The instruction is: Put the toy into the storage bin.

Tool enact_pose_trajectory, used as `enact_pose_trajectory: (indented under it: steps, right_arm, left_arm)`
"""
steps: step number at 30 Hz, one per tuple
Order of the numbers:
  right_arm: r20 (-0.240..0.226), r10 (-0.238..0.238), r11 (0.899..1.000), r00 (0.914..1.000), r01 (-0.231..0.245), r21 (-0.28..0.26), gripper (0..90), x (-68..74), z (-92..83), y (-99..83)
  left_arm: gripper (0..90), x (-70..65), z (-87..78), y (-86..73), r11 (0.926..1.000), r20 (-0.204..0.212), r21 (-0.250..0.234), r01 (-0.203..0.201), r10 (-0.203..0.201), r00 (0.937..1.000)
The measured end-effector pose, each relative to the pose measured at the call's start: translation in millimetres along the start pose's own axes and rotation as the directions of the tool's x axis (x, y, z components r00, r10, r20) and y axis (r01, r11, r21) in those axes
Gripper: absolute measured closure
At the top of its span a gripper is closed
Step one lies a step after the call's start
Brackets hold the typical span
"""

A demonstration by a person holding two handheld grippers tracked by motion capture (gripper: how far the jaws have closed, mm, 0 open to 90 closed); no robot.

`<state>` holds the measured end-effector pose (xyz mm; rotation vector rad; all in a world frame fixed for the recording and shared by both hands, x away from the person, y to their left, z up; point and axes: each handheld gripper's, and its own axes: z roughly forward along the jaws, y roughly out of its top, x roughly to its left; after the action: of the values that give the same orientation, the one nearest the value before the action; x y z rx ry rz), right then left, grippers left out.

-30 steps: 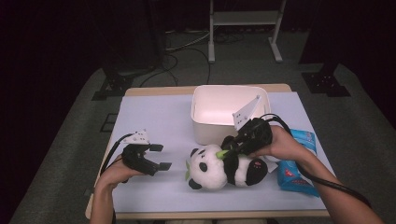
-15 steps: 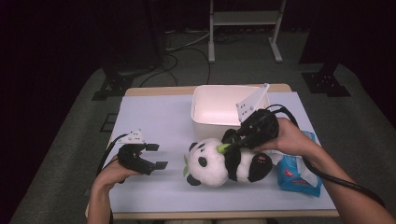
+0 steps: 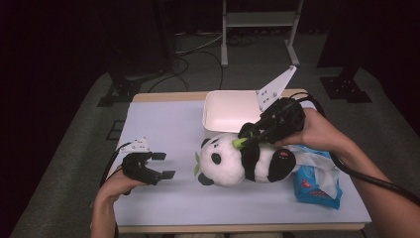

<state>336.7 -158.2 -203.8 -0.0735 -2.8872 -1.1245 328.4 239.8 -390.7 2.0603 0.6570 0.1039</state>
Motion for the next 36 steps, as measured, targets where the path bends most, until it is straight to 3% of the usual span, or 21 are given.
enact_pose_trajectory:
  steps: [11, 21, 32, 36]
  right_arm:
    - [0.026, 0.003, 1.000, 0.9996, -0.003, -0.019, 74.5, -7.7, -26.2, 14.5]
    - [0.042, 0.012, 0.999, 0.9990, -0.010, -0.044, 74.5, -27.7, -42.5, 25.1]
    - [0.082, 0.034, 0.999, 0.9960, -0.031, -0.037, 74.6, -57.4, -54.3, 34.8]
    - [0.092, 0.051, 0.998, 0.9945, -0.047, -0.046, 74.5, -76.3, -57.5, 34.2]
  left_arm:
    - [15.4, 5.1, -0.8, -4.1, 0.9999, 0.001, -0.005, 0.015, -0.015, 0.9999]
    - [15.4, 7.6, 1.3, -6.0, 0.9996, 0.010, -0.006, 0.026, -0.026, 0.9996]
    - [15.4, 11.5, 1.5, -9.5, 0.9992, 0.010, -0.003, 0.039, -0.039, 0.9992]
    - [15.4, 12.6, -0.5, -10.7, 0.9987, 0.005, -0.012, 0.050, -0.050, 0.9987]
